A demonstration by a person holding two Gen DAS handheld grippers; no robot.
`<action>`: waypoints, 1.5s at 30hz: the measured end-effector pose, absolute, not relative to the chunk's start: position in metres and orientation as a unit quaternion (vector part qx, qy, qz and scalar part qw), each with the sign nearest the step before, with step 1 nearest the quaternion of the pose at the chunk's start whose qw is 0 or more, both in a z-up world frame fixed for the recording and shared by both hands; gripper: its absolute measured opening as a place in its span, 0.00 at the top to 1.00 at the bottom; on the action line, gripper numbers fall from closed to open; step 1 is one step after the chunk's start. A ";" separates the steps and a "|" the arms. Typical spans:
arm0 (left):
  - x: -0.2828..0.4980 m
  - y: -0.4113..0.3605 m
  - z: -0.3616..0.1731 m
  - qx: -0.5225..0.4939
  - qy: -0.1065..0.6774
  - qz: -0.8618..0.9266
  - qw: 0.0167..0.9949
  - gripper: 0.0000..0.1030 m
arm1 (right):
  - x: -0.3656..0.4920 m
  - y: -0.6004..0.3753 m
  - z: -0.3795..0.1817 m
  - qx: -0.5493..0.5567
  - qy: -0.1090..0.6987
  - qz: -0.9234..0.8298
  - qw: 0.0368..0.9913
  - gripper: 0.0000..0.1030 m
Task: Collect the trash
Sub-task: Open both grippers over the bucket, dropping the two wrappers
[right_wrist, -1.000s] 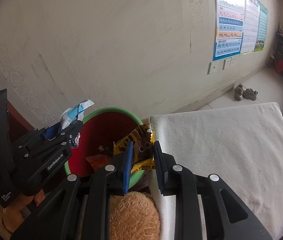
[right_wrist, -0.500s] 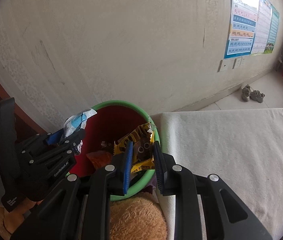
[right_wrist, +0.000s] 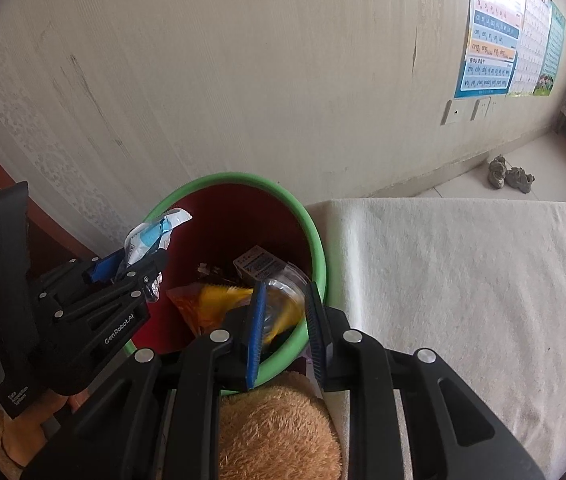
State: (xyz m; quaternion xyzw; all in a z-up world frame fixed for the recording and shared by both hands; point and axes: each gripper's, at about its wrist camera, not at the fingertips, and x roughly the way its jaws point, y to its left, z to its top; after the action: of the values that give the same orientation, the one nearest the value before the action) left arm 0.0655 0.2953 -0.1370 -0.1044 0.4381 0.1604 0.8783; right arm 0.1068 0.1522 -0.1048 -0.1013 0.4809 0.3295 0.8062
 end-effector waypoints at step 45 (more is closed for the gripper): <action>0.099 0.280 -0.181 -0.092 0.491 0.168 0.850 0.60 | 0.096 0.051 -0.092 -0.041 0.474 0.272 0.836 0.66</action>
State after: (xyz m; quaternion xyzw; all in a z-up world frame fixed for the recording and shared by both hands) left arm 0.0989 0.2801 -0.1808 -0.0919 0.4913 0.1676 0.8497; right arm 0.0956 0.0513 -0.0921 -0.0407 0.4745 0.2719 0.8362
